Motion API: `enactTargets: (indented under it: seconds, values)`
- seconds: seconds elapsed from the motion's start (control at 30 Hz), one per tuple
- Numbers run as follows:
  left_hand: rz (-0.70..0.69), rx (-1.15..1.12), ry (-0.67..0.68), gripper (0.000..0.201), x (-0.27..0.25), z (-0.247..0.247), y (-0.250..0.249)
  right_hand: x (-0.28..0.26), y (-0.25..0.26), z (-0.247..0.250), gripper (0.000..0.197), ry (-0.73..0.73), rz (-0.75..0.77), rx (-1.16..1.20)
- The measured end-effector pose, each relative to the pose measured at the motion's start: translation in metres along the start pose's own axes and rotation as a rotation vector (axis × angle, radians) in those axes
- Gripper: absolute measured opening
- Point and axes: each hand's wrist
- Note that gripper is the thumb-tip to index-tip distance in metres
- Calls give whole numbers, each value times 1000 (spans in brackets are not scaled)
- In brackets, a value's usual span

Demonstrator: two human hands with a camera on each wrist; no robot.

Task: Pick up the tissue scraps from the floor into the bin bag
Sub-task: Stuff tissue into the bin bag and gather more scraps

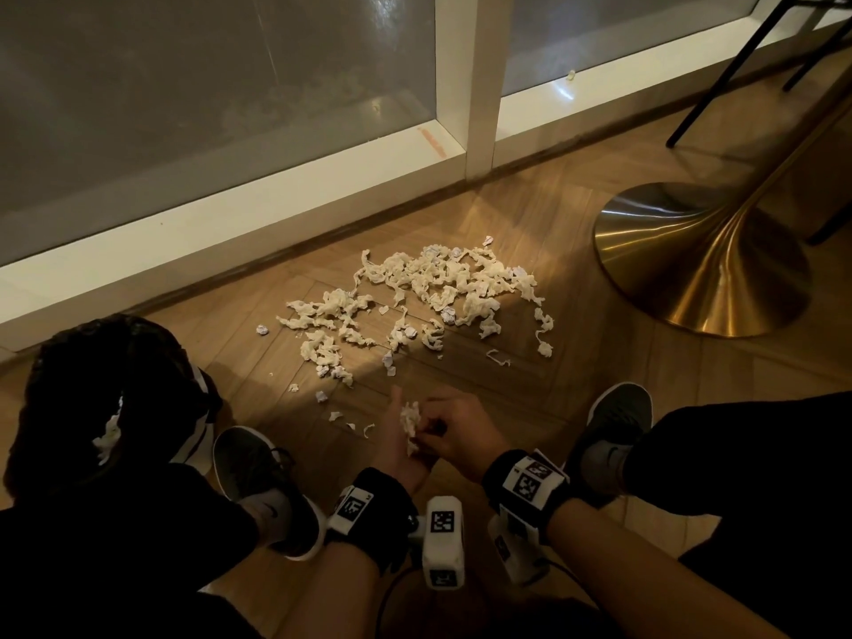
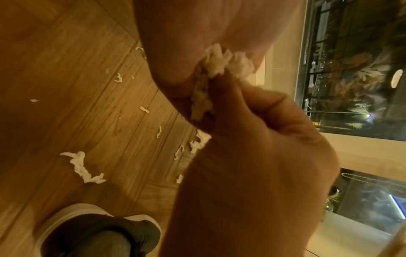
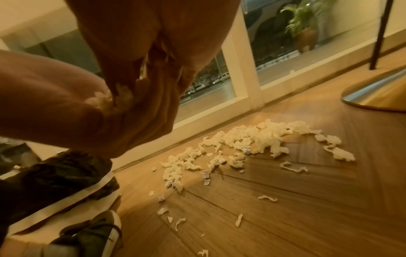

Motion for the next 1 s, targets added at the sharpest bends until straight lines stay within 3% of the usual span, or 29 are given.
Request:
enactTargets:
  seconds: [0.1, 0.2, 0.27, 0.33, 0.37, 0.47, 0.57, 0.77, 0.9, 1.0]
  values:
    - [-6, 37, -87, 40, 9, 7, -4, 2, 6, 5, 4, 86, 138, -50]
    - [17, 62, -58, 36, 15, 15, -15, 6, 7, 13, 18, 174, 233, -40]
    - [29, 26, -59, 35, 15, 19, -29, 7, 10, 19, 26, 49, 53, 124]
    - [79, -94, 38, 43, 11, 19, -37, 8, 9, 24, 29, -80, -139, 216]
    - [88, -136, 80, 47, 9, 20, -38, 9, 7, 24, 23, -70, -192, 191]
    - [60, -194, 185, 46, 14, 22, -36, 9, 10, 22, 8, 178, -283, 159]
    - [-6, -176, 216, 43, 18, 22, -33, 8, 17, 16, 17, 252, -250, 153]
    - [35, -94, 75, 36, 10, 13, -22, 7, 12, 12, 27, 226, -181, -44]
    - [30, -78, 46, 36, 14, 13, -21, 7, 20, 12, 29, 75, 9, -329]
    - [20, -76, 45, 40, 18, 14, -24, 9, 24, 11, 27, 0, 26, -426]
Point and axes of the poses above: each hand's wrist, its own x-axis towards the middle knuckle, its own z-axis out of the back of the hand, y = z × x, and after that the axes turned 6 degrees about -y, right-handed
